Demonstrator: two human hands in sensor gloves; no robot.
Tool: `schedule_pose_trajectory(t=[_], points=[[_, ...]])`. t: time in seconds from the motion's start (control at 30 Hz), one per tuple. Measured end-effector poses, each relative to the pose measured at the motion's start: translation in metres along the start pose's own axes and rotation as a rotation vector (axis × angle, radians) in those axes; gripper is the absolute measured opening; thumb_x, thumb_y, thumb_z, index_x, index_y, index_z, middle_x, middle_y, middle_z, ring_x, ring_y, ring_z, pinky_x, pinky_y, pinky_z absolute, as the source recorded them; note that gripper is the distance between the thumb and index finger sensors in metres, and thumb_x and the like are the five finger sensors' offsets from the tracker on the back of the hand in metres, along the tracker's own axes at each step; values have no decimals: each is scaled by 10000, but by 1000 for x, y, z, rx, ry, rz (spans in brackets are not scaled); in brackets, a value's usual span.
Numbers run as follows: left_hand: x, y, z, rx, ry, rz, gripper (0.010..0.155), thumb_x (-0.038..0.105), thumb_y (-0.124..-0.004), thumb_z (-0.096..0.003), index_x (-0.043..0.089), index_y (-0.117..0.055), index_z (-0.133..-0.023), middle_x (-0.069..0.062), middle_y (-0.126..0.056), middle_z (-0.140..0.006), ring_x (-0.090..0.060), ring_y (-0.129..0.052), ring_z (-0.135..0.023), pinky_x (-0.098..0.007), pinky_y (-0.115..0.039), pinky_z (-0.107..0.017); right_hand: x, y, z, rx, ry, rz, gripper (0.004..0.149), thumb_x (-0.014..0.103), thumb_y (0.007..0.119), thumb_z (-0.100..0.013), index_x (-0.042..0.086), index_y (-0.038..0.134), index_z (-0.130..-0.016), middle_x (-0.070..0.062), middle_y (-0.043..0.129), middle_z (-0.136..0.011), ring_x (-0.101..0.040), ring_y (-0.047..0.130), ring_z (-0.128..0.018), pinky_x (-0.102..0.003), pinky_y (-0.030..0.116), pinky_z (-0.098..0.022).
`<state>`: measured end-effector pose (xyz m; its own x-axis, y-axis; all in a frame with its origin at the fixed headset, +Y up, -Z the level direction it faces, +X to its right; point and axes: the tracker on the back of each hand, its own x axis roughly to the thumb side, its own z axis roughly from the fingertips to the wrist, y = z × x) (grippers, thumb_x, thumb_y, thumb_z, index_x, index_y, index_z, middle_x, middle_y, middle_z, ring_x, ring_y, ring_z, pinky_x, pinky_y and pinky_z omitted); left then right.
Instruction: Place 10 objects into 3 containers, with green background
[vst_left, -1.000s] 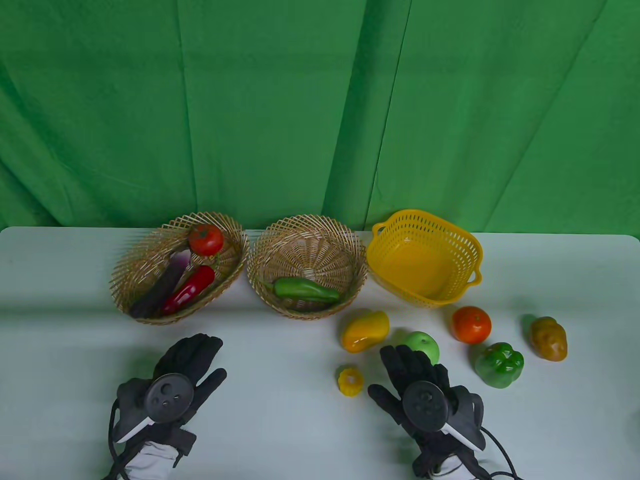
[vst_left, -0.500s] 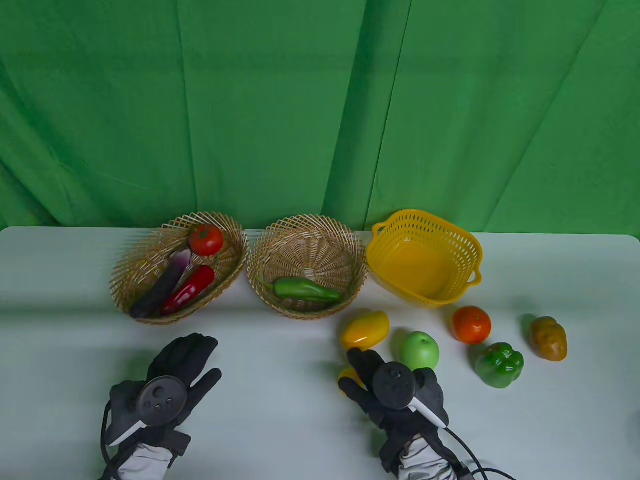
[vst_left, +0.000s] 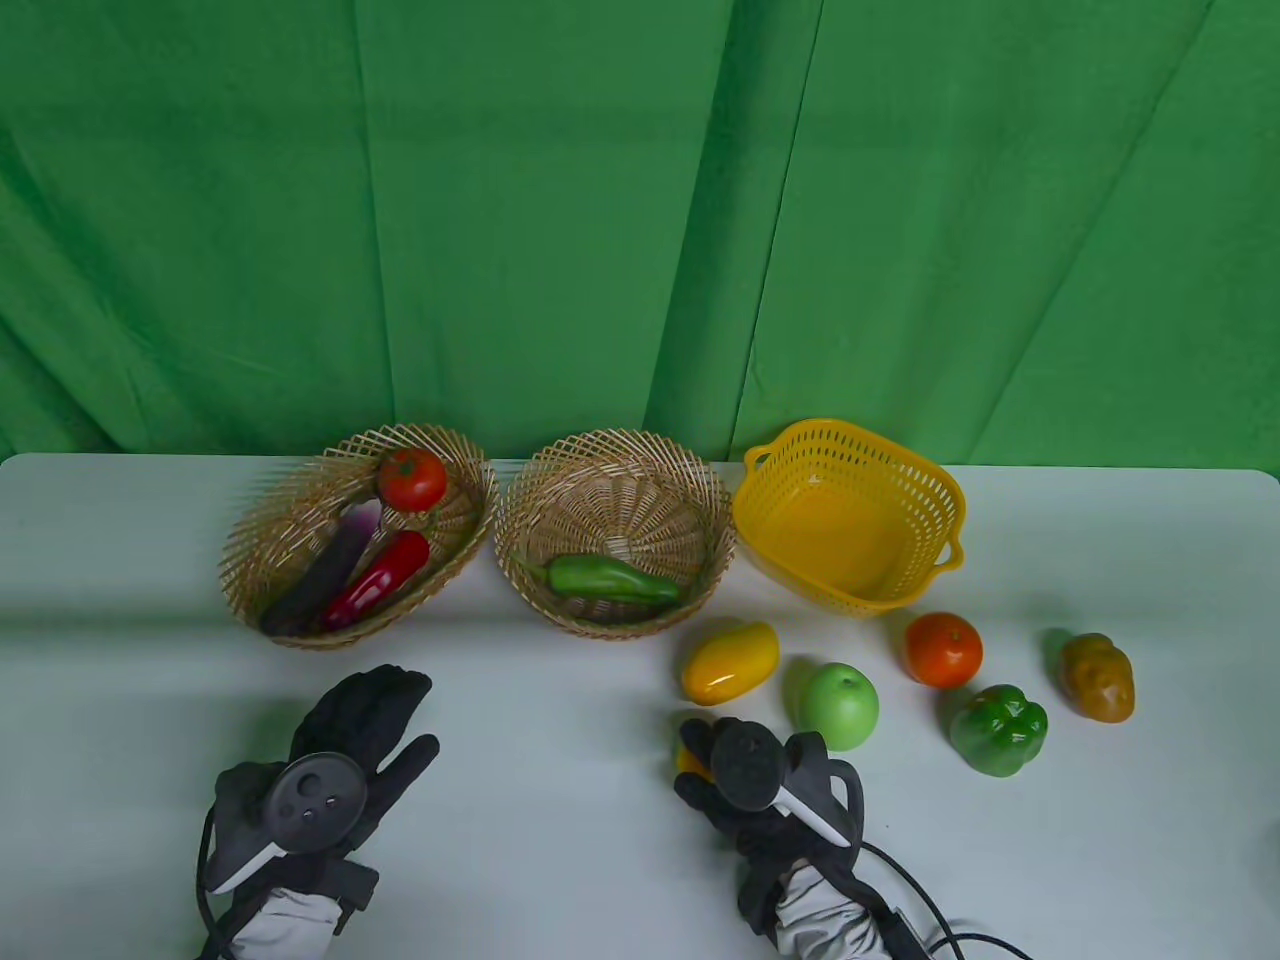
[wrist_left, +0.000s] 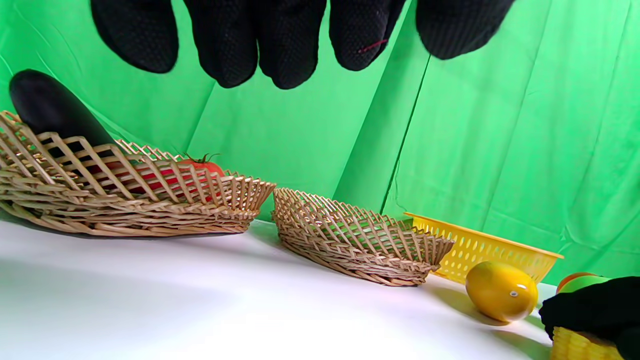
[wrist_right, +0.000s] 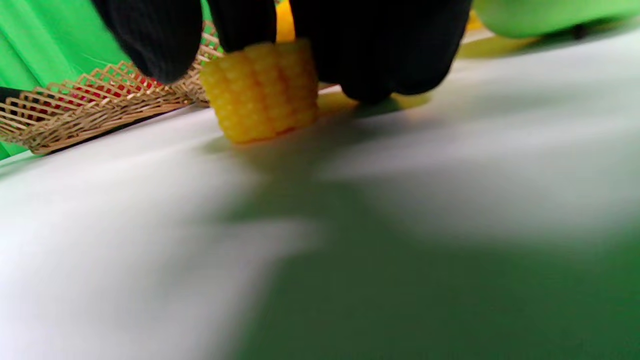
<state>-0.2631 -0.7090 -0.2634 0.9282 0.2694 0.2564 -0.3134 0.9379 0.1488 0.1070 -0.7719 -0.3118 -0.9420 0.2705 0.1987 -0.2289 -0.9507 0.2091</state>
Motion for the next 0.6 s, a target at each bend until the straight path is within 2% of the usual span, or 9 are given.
schedule_pose_trajectory(t=[0.17, 0.4, 0.6], points=[[0, 1, 0, 4, -5, 4, 643, 571, -632, -563, 314, -562, -1149, -120, -667, -1169, -412, -688, -1066, -653, -636, -671, 6, 3, -1, -92, 11, 64, 599, 439, 822, -508, 229, 642, -1040, -187, 756, -1040, -399, 855, -778, -453, 774, -575], [1, 3, 0, 19, -17, 11, 643, 571, -632, -563, 315, -564, -1148, -116, -673, -1167, -412, -691, -1065, -654, -636, -671, 10, 2, -2, -93, 7, 99, 603, 464, 799, -518, 213, 646, -1044, -205, 792, -997, -374, 887, -699, -435, 783, -537], [2, 3, 1, 27, -25, 12, 642, 572, -632, -563, 316, -566, -1148, -116, -674, -1167, -412, -691, -1065, -654, -637, -670, 15, -12, -2, -75, 4, 96, 608, 506, 807, -499, 215, 694, -1021, -189, 848, -934, -354, 900, -645, -417, 792, -491]])
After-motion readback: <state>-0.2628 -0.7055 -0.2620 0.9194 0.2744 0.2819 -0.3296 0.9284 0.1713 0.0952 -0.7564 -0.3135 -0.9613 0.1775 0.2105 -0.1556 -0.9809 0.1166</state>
